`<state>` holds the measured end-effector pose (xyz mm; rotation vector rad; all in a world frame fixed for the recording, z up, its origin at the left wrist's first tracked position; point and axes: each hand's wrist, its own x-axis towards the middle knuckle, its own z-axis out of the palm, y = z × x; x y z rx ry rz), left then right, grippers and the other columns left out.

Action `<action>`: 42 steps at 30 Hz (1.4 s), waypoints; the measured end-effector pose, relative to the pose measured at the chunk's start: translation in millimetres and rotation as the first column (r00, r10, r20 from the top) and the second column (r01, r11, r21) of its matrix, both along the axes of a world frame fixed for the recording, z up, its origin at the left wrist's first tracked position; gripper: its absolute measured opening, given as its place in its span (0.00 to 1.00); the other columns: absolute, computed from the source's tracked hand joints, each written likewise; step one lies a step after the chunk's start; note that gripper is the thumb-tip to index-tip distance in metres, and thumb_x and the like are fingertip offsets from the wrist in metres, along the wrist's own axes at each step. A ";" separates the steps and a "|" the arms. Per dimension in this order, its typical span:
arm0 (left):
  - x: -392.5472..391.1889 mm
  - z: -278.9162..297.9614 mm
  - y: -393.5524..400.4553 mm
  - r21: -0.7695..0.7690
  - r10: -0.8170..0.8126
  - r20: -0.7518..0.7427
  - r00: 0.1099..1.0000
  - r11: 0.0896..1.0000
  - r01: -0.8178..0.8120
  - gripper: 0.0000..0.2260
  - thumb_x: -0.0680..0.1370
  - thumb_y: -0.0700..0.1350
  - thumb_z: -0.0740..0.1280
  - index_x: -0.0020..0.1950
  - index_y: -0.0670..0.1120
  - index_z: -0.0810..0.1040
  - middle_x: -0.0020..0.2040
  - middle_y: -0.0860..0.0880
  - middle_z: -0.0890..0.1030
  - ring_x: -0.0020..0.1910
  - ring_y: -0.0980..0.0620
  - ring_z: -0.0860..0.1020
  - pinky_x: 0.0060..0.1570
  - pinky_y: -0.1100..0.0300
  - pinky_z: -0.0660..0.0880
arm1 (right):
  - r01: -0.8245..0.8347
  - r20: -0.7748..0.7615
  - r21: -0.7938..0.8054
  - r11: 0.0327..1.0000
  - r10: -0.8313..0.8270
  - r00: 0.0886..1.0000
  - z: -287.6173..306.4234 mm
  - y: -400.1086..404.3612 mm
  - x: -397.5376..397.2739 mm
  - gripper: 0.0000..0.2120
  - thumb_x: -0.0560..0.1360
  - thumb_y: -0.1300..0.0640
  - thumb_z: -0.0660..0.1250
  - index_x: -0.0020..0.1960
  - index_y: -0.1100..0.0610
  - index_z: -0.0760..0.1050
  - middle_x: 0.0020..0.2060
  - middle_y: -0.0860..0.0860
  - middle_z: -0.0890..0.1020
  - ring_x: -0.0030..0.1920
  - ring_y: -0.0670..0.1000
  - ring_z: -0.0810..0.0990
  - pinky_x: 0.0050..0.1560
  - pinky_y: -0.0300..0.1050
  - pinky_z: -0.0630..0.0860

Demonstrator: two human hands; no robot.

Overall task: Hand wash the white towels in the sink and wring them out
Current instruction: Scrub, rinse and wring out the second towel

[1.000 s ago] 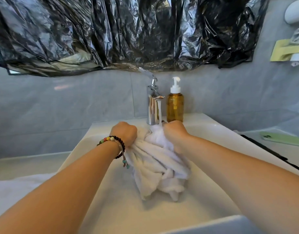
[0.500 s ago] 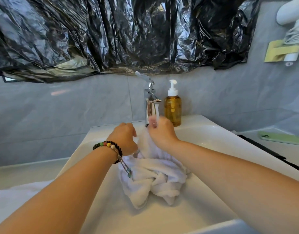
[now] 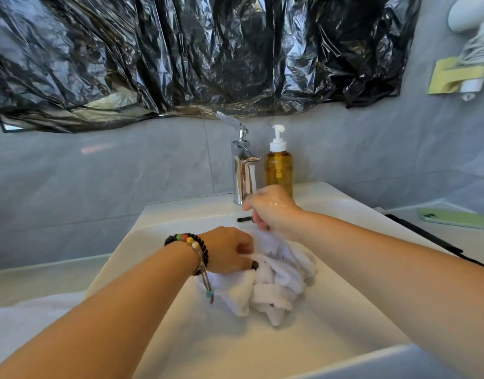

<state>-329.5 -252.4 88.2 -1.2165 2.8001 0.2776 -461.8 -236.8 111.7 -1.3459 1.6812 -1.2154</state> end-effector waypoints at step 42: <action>-29.4 34.6 -15.0 0.154 0.274 -0.743 0.611 0.958 -0.243 0.22 0.81 0.54 0.63 0.30 0.48 0.63 0.27 0.51 0.64 0.26 0.53 0.62 0.26 0.62 0.59 | -0.395 -0.442 -0.099 0.913 0.315 0.840 -27.8 24.5 -59.2 0.28 0.67 0.56 0.70 0.65 0.48 0.68 0.56 0.46 0.78 0.56 0.46 0.77 0.55 0.43 0.76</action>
